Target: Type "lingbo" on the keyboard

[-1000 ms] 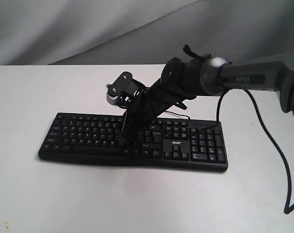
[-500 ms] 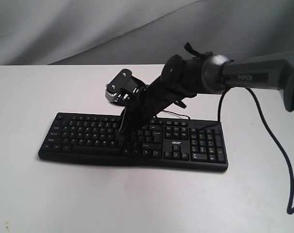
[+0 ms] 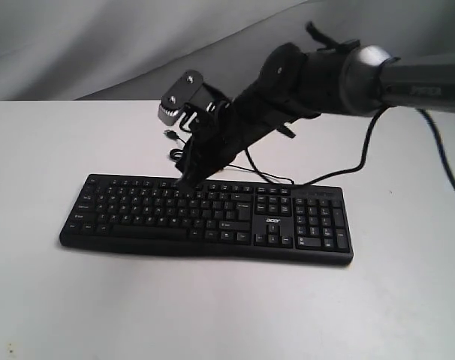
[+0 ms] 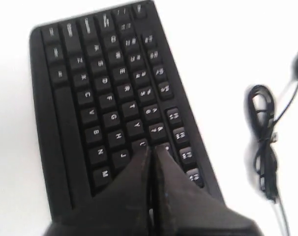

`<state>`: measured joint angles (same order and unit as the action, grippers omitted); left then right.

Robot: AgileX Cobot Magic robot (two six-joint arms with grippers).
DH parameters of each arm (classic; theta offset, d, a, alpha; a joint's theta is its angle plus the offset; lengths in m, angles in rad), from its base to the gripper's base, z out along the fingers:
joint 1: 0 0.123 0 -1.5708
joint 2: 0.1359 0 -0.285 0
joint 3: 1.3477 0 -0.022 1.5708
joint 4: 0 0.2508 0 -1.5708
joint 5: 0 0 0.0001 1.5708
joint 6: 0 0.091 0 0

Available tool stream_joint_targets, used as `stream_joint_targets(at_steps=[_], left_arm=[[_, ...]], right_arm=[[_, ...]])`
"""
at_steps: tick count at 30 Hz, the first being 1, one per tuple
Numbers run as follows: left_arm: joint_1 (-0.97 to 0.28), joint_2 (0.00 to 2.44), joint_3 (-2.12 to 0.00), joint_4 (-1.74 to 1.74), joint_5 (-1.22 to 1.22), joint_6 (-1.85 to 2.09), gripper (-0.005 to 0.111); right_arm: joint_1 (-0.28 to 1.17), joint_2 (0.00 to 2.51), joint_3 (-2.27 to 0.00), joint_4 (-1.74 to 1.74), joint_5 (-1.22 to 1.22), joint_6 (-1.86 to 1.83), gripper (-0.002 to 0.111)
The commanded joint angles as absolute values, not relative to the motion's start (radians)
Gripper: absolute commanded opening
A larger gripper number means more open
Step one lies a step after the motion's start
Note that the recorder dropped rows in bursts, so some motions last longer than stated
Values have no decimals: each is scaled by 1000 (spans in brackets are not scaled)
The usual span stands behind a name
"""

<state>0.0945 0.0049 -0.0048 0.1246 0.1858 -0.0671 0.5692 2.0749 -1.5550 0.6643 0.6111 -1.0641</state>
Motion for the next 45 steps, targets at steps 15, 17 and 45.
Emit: stream_joint_targets(at_steps=[15, 17, 45], left_arm=[[89, 0, 0, 125, 180, -69, 1], [89, 0, 0, 125, 180, -69, 1], [89, 0, 0, 125, 180, -69, 1]], right_arm=[[569, 1153, -992, 630, 131, -1002, 0], [569, 1083, -917, 638, 78, -997, 0], [569, 539, -776, 670, 15, -857, 0]])
